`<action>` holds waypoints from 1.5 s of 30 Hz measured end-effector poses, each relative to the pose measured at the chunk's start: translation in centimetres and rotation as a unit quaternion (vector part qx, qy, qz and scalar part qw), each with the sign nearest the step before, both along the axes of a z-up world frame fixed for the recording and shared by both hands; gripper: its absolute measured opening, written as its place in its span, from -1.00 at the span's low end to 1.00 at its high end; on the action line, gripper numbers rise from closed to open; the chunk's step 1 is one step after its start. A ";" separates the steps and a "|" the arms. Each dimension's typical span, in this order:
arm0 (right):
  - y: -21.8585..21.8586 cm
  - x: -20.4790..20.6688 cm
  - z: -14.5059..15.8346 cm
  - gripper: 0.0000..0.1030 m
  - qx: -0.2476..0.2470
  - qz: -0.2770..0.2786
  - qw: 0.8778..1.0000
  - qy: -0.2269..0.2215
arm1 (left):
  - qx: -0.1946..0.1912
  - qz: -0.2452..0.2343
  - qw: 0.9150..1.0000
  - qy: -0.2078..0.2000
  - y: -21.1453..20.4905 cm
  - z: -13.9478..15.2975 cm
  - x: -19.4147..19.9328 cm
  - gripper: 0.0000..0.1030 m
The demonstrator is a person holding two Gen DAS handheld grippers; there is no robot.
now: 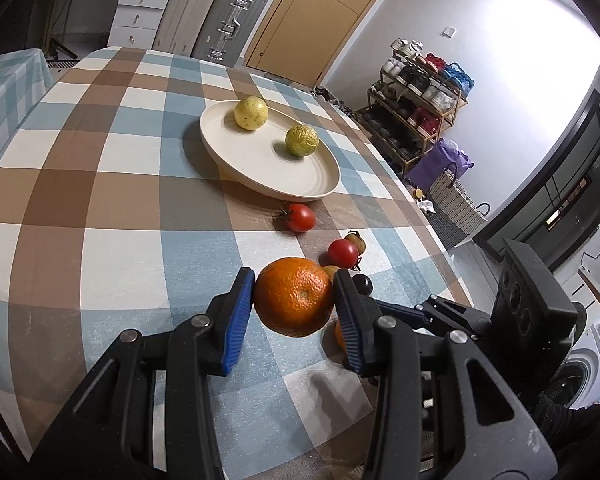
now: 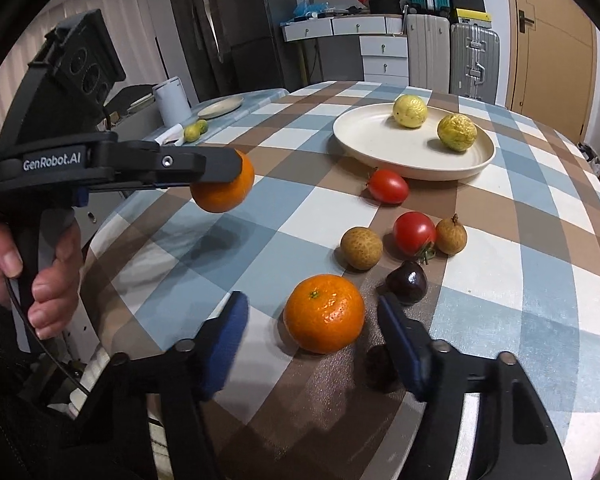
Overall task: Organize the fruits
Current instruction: 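Grasp an orange with the left tool while the right tool grasps another orange, then place both oranges on the cream plate and open both tools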
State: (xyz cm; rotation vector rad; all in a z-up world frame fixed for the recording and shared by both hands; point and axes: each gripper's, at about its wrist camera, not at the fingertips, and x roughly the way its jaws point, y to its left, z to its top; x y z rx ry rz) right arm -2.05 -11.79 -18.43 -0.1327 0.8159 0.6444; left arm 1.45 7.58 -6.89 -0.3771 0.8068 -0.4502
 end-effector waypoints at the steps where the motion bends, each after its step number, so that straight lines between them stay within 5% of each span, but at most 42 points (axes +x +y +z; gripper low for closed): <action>1: 0.0 0.1 -0.1 0.16 -0.002 -0.001 1.000 0.001 | 0.001 0.000 1.000 0.000 0.1 0.0 0.0 -0.27; 5: 0.0 0.5 -0.2 -0.14 -0.010 -0.009 1.000 0.002 | 0.004 0.000 1.000 -0.002 0.2 0.2 -0.1 -0.27; 24: -3.0 1.9 1.9 -0.17 0.089 -0.025 0.996 0.001 | 0.019 0.001 1.000 -0.002 -0.7 1.6 2.2 -0.27; 32: -5.6 6.1 2.8 -0.17 0.157 -0.046 0.986 0.025 | 0.022 0.008 1.000 -0.014 -1.1 2.9 6.4 -0.27; 45: -6.8 15.5 6.9 -0.17 0.181 -0.041 0.983 -0.003 | 0.038 0.033 0.999 -0.013 -1.0 3.3 16.3 -0.27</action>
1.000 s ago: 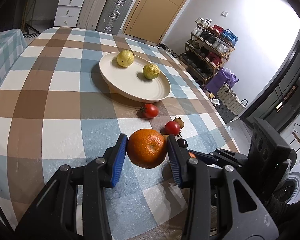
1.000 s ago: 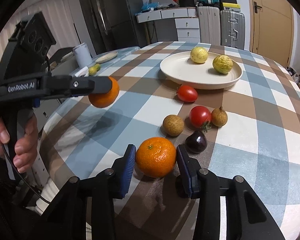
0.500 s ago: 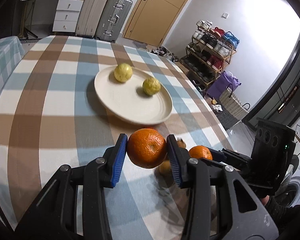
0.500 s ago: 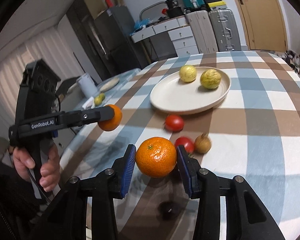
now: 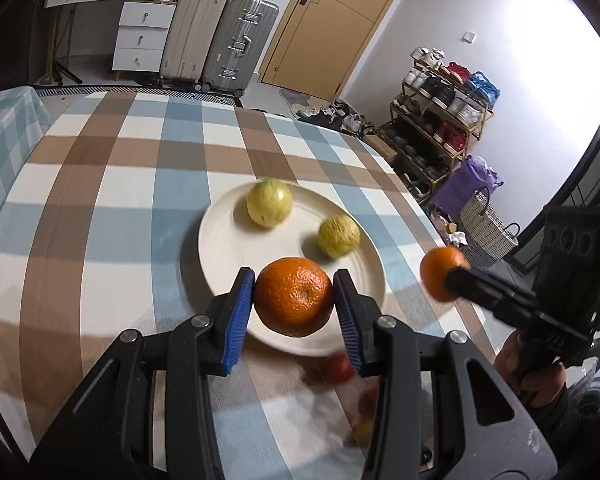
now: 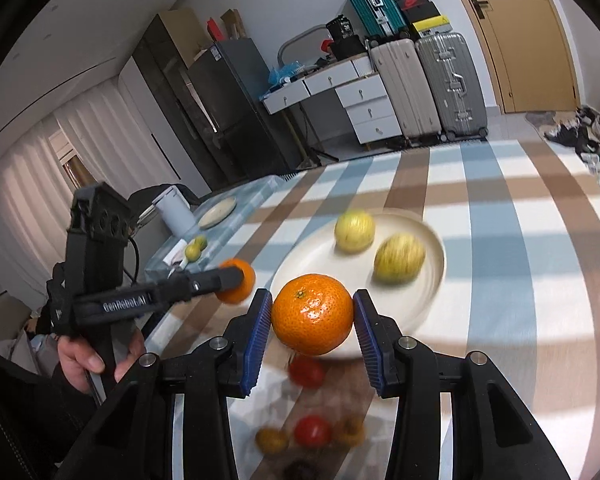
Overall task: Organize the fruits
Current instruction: 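Place both oranges on the cream plate and open both tools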
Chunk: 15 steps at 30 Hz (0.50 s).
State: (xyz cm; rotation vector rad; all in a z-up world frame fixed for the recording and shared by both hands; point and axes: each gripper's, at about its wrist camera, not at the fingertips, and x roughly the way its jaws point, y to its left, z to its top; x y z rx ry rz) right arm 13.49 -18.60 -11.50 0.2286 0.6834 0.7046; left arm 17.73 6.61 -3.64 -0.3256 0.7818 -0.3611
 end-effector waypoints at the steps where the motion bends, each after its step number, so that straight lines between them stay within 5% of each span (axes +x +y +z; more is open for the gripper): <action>1: 0.1 0.8 0.3 -0.17 -0.001 0.001 1.000 -0.005 | 0.001 0.001 1.000 0.000 0.0 -0.1 0.7 -0.27; 15: 2.3 12.3 -0.2 -0.17 -0.002 0.004 1.000 0.028 | 0.020 -0.007 1.000 0.022 -0.3 -2.8 9.9 -0.27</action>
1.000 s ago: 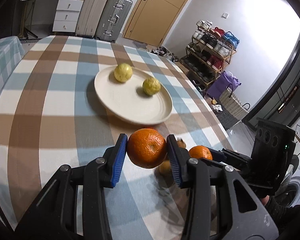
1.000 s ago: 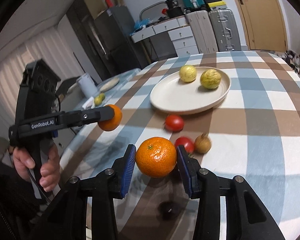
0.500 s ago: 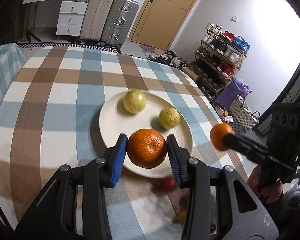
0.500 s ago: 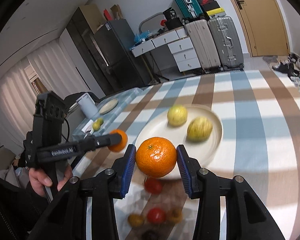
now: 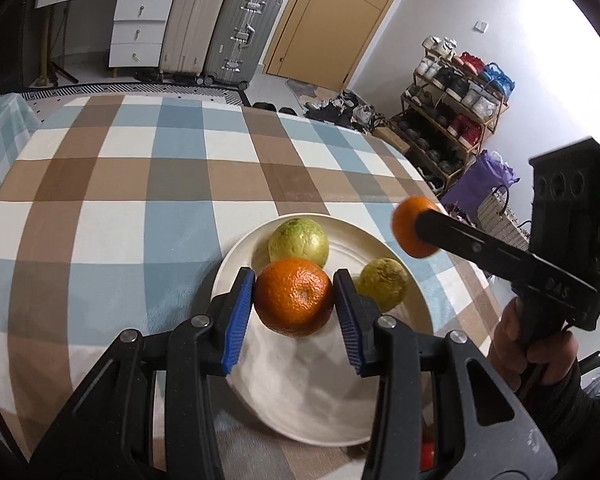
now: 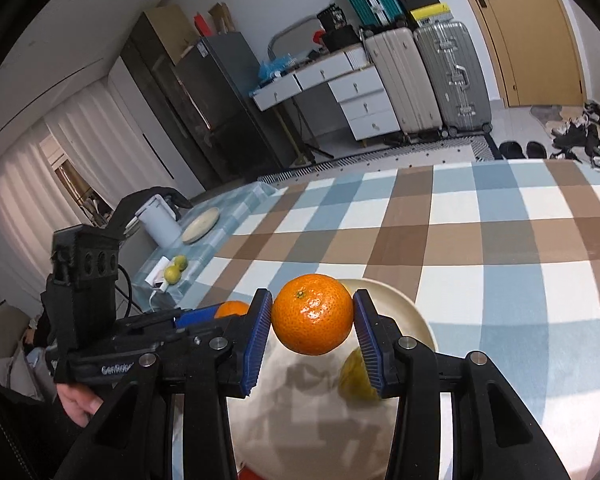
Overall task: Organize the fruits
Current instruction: 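Place both oranges on the cream plate and open both tools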
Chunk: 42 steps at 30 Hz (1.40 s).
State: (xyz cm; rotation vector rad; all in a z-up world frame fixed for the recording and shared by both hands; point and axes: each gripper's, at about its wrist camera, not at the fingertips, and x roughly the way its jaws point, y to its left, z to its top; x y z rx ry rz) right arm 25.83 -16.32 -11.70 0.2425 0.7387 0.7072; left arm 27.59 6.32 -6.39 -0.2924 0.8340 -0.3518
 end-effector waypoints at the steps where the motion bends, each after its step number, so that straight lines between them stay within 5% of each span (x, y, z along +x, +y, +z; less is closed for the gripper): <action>1: 0.2 0.5 -0.3 -0.17 0.000 0.001 1.000 0.003 | 0.000 -0.002 1.000 0.002 -0.1 -0.3 0.3 -0.27; 20: 2.0 3.7 -3.8 -0.16 -0.048 -0.014 0.998 0.047 | 0.014 -0.003 1.000 0.016 -0.4 -2.7 1.9 -0.26; 26: 1.8 3.6 -3.2 0.19 -0.036 -0.018 0.999 0.036 | 0.019 0.007 1.000 0.008 -0.3 -1.7 1.4 -0.14; 33: 0.4 1.7 -0.9 0.45 -0.015 -0.030 0.999 0.014 | 0.032 0.028 0.999 -0.006 -0.1 0.5 -1.0 0.39; 42: -1.5 -4.8 2.8 0.90 -0.005 -0.045 0.998 -0.043 | 0.052 0.049 0.996 -0.045 -1.3 4.7 -6.1 0.59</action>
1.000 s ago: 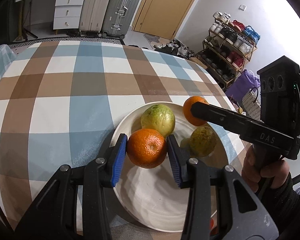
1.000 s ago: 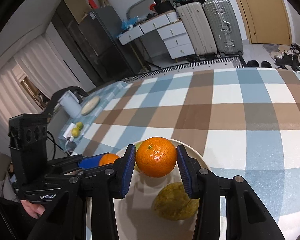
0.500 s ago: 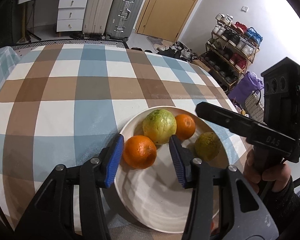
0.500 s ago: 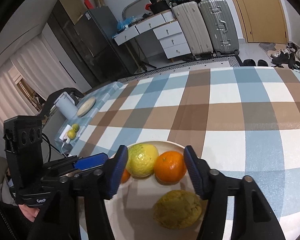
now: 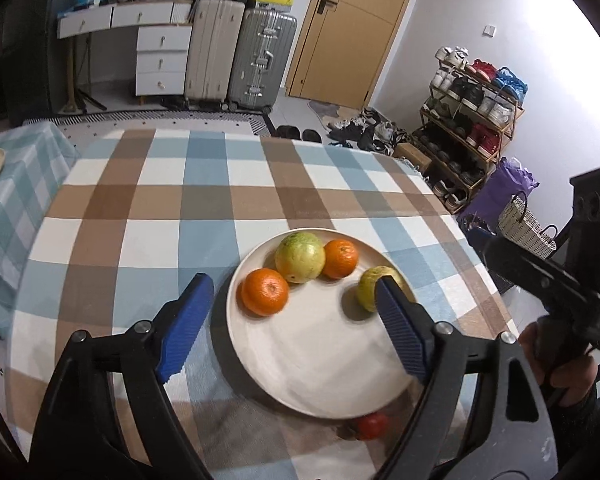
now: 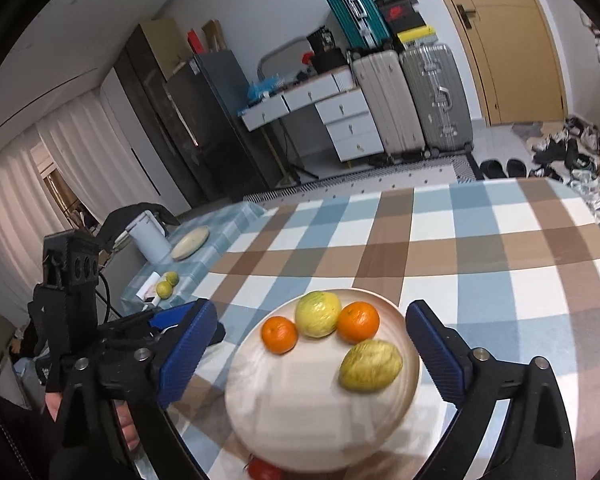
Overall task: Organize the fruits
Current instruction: 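Place both oranges on the cream plate and open both tools, then move both tools back toward the remaining fruits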
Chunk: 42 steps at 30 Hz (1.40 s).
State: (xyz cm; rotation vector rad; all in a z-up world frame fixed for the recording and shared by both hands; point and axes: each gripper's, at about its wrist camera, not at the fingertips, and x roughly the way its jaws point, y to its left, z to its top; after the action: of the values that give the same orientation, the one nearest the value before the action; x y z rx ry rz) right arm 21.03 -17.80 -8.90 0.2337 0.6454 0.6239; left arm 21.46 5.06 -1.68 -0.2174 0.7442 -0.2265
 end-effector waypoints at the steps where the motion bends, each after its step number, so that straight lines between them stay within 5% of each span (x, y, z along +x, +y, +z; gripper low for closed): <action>1: -0.2 -0.8 0.3 0.91 0.001 -0.001 1.000 -0.005 | 0.002 0.000 1.000 -0.003 -0.3 0.5 -0.7 0.60; 16: -3.4 -12.6 3.3 1.00 0.017 -0.022 0.997 -0.077 | 0.013 0.003 0.999 -0.051 -3.3 4.4 -11.6 0.97; 27: -3.4 -18.3 2.8 1.00 -0.011 -0.039 0.994 -0.101 | 0.017 0.009 0.999 -0.039 -3.5 2.2 -17.7 0.98; 42: -1.8 -22.8 -4.4 1.00 -0.069 0.003 0.997 -0.017 | 0.008 0.022 1.000 0.006 -2.3 -2.7 -20.2 0.98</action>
State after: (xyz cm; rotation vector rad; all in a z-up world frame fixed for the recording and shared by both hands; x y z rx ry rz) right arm -1.80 -19.59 -13.25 0.0923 0.6540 0.5861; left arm 1.22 2.73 -4.40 -0.2203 0.7528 -0.1780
